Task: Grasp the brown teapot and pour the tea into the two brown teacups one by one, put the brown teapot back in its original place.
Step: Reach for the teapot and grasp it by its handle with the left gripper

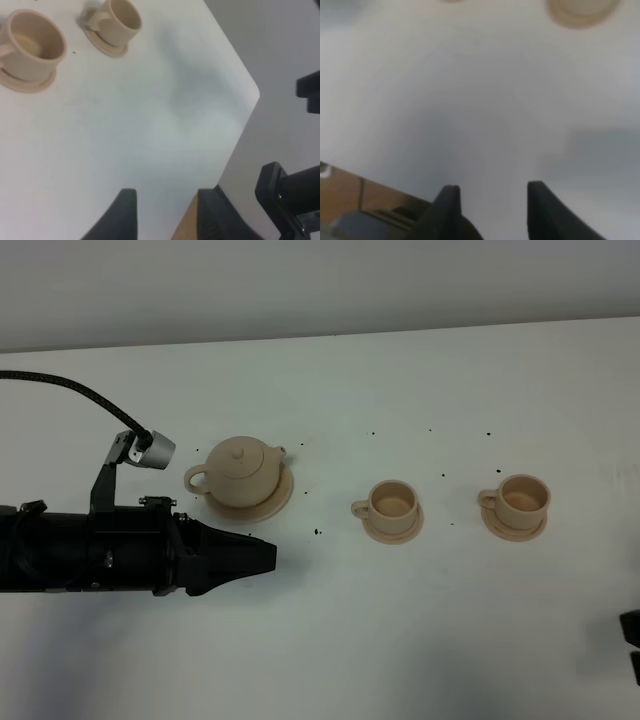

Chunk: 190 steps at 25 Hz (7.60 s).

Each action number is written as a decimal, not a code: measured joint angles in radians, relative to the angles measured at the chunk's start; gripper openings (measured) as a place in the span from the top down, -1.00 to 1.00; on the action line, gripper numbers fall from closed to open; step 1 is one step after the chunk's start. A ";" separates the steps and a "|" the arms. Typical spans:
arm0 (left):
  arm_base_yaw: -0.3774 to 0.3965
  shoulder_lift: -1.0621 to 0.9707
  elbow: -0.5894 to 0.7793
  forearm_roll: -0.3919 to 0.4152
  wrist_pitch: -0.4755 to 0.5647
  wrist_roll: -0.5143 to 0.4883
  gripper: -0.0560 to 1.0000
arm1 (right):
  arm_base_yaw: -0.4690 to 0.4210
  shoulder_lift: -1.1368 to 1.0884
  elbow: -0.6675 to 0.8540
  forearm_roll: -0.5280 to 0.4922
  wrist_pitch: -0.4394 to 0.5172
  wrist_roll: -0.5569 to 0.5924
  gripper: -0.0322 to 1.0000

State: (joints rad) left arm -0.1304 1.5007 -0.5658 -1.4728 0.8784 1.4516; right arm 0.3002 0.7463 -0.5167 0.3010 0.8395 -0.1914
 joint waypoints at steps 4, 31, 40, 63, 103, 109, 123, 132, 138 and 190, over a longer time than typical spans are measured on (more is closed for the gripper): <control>0.000 -0.027 -0.005 0.009 -0.006 -0.020 0.25 | 0.000 -0.176 0.000 -0.111 0.125 0.058 0.27; 0.000 -0.051 -0.005 0.010 -0.006 -0.025 0.25 | 0.000 -0.642 0.026 -0.240 0.226 0.185 0.28; 0.000 -0.051 -0.005 0.010 -0.006 -0.025 0.25 | -0.108 -0.691 0.026 -0.238 0.226 0.185 0.28; 0.000 -0.051 -0.116 0.164 -0.004 -0.222 0.25 | -0.310 -0.753 0.026 -0.212 0.226 0.114 0.28; 0.000 0.035 -0.515 1.447 -0.125 -0.562 0.25 | -0.310 -0.753 0.026 -0.210 0.226 0.114 0.28; 0.000 0.171 -0.515 1.392 -0.250 -0.455 0.25 | -0.310 -0.753 0.026 -0.208 0.226 0.114 0.28; -0.054 0.445 -0.879 1.305 -0.024 -0.391 0.25 | -0.310 -0.753 0.026 -0.205 0.226 0.114 0.29; -0.125 0.577 -1.087 1.434 0.188 -0.441 0.34 | -0.310 -0.753 0.026 -0.204 0.226 0.114 0.29; -0.135 0.602 -1.092 1.473 0.205 -0.443 0.39 | -0.310 -0.753 0.026 -0.204 0.226 0.114 0.29; -0.176 0.702 -1.127 1.538 0.146 -0.510 0.19 | -0.310 -0.753 0.026 -0.188 0.226 0.114 0.29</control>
State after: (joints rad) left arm -0.3067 2.2029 -1.6931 0.0654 1.0241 0.9417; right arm -0.0101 -0.0066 -0.4904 0.1130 1.0656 -0.0777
